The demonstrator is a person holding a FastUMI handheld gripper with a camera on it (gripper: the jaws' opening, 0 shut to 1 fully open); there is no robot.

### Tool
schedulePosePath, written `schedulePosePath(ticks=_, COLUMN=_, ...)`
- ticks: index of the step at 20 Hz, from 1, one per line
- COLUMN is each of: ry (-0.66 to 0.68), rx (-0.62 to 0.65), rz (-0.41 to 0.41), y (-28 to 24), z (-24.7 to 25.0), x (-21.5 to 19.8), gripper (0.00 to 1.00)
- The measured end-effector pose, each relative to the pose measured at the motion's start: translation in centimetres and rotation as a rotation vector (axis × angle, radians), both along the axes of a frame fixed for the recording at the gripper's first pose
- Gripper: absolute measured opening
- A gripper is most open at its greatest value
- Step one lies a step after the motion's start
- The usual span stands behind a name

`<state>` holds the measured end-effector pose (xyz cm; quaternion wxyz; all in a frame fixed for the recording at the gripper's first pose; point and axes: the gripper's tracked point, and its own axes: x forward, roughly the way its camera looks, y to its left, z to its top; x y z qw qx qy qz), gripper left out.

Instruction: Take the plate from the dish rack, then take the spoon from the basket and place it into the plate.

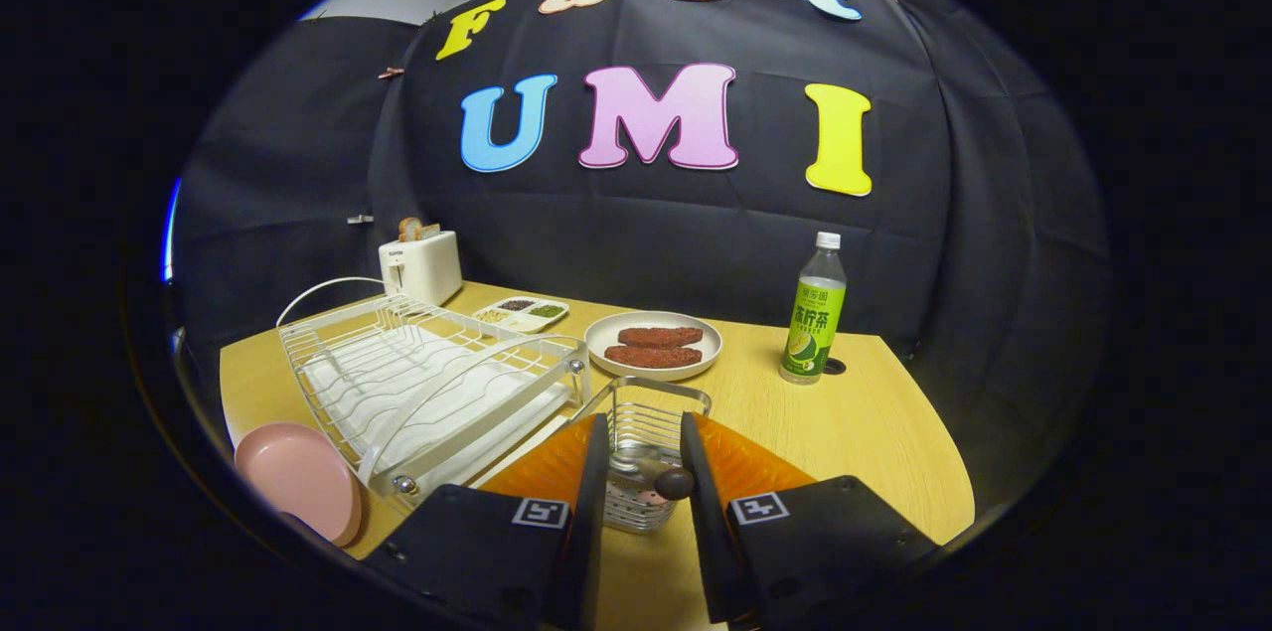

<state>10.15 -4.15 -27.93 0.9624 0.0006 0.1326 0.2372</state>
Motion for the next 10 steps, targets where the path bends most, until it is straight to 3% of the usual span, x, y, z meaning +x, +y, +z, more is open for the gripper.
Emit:
schedulePosePath(ticks=1, ry=0.008, rx=-0.005, rz=-0.008, y=0.08, z=-0.41, x=0.25, gripper=0.44)
schedulePosePath(ticks=3, ry=0.009, rx=-0.002, rz=-0.029, y=-0.35, z=-0.19, x=0.57, gripper=0.19)
schedulePosePath(ticks=10, ry=0.007, rx=0.0, rz=-0.027, y=0.15, z=0.55, x=0.79, gripper=0.17)
